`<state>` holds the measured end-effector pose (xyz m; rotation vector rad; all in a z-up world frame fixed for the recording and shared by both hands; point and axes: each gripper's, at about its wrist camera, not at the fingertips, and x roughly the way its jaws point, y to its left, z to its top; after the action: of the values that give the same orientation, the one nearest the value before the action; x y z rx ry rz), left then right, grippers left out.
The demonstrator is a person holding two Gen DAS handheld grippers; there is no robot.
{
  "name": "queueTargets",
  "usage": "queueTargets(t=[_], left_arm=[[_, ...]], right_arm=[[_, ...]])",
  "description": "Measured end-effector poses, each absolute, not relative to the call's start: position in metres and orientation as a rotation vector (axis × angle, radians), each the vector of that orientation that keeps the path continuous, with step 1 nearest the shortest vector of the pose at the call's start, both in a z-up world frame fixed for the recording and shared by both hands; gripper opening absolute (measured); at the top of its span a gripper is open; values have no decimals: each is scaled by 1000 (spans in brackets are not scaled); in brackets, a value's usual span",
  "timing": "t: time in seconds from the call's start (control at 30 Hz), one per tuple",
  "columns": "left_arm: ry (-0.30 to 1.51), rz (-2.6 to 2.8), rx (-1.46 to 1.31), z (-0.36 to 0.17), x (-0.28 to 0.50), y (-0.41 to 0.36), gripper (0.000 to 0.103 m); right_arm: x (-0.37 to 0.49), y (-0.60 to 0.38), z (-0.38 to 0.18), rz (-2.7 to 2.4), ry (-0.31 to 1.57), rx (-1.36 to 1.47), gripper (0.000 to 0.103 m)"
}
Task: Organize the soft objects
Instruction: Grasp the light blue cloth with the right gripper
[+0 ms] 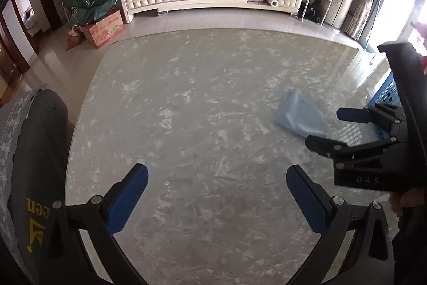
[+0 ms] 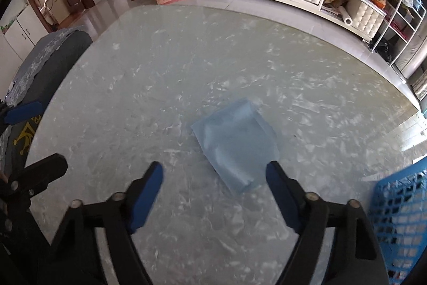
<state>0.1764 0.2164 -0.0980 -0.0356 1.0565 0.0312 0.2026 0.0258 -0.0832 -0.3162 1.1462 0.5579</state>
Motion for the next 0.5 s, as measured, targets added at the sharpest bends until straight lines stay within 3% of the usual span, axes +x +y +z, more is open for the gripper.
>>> queueTargets(t=[0.23,0.4,0.5], left_arm=[[1090,45,-23,-109,186,215,103],[1094,50,2,-114,188,211,103],[1103,63,11,-118,190,211,103]], right_arm=[[217,38,-106,553,1179,-339,54],[225,47,-112,529,1176,-335,50],[226,48,-111,509,1154,-347,37]])
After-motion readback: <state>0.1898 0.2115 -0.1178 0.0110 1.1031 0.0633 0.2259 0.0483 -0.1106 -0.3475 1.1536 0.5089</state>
